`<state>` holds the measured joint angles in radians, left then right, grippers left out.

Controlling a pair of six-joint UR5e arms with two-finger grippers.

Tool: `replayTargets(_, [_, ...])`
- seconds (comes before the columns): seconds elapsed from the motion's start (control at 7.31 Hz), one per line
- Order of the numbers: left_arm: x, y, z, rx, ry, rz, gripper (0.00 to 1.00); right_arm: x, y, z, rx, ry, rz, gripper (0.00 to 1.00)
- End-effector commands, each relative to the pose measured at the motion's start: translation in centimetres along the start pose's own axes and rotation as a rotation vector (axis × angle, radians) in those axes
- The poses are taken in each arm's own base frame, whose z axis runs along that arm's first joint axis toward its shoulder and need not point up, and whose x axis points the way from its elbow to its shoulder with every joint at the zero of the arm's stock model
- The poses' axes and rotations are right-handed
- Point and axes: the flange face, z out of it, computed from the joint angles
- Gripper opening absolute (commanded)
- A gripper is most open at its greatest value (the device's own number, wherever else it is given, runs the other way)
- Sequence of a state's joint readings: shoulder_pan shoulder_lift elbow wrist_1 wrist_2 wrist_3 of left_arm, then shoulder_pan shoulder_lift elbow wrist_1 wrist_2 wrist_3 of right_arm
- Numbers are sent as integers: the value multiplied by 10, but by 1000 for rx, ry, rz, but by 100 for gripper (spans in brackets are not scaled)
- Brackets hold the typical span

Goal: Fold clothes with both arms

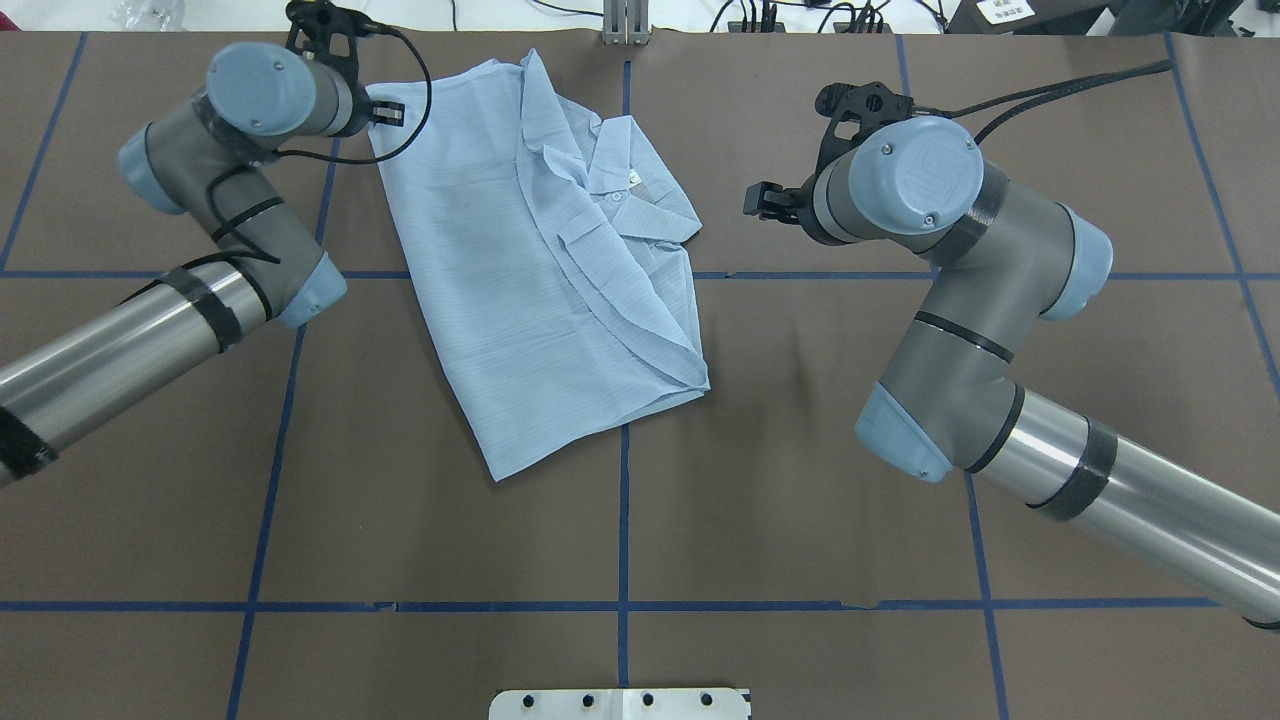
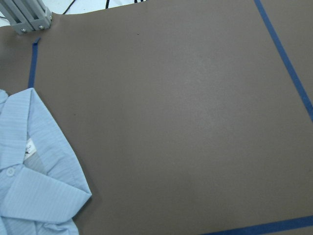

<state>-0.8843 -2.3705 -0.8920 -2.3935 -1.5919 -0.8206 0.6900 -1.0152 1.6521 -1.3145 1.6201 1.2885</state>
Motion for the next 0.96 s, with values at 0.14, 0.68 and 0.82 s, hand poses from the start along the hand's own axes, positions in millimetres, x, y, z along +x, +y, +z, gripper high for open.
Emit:
replayTargets(0.14, [-32,-15,1,50,19,77,100,-36,24,-4,-9,-24,27,100])
replayTargets(0.68, [-85,26,-49,24,153,104,100,-114,52,58,2,62,182,98])
replayTargets(0.82, [-84,26,-50,26,153,101,100,-118,51,77,54,102,162,94])
